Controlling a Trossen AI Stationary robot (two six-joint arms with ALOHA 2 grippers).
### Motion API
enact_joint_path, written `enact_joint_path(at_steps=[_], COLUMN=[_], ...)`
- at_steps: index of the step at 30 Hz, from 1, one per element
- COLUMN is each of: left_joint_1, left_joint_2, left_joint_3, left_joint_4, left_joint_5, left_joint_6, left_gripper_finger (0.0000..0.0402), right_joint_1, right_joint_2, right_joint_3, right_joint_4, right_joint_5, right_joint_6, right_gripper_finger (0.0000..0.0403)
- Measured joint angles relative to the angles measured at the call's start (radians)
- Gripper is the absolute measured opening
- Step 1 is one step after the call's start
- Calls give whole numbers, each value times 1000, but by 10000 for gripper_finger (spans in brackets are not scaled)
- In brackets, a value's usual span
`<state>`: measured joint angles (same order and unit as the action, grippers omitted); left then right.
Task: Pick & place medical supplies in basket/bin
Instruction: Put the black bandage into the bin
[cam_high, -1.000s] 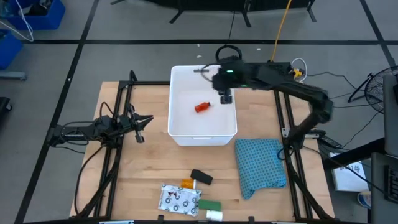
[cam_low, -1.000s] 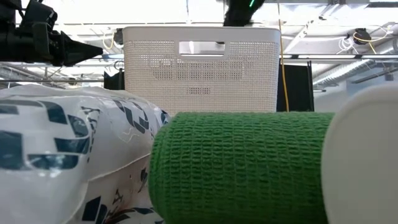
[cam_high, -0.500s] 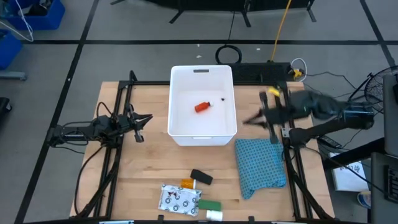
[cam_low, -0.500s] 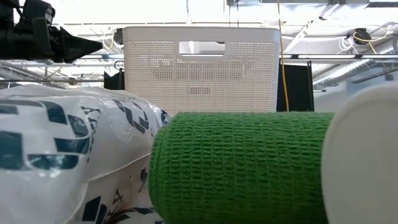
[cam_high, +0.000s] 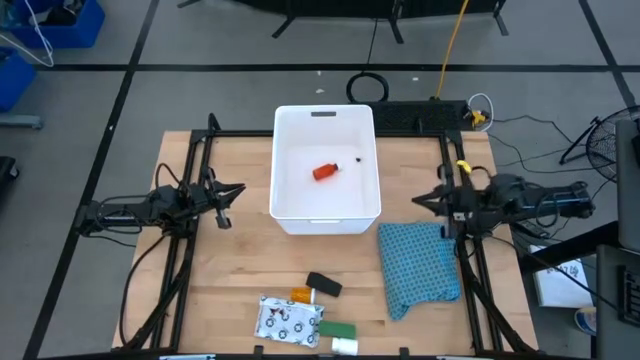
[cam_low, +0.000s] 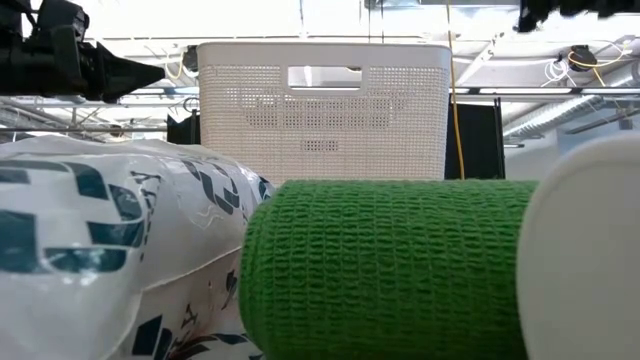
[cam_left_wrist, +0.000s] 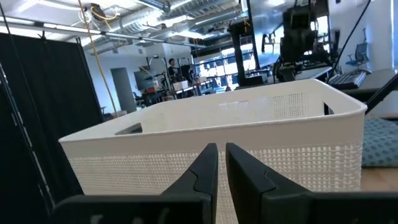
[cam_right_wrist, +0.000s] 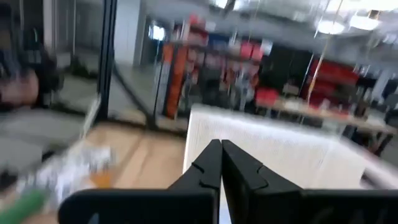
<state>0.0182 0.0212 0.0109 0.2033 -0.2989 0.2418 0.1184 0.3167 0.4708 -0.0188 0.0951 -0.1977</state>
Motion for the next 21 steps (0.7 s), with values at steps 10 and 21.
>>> enact_joint_path(at_steps=[10, 21], left_joint_1=[0, -36], left_joint_2=[0, 101], left_joint_3=[0, 173], left_joint_4=[-7, -21], left_joint_5=[1, -1], left_joint_6=[-24, -17], left_gripper_finger=[37, 37], right_joint_1=[-1, -49], right_joint_2=[16, 7], right_joint_3=[-262, -294], right_joint_4=[314, 333], right_joint_5=[9, 8], right_joint_6=[-72, -110], right_gripper_finger=[0, 0])
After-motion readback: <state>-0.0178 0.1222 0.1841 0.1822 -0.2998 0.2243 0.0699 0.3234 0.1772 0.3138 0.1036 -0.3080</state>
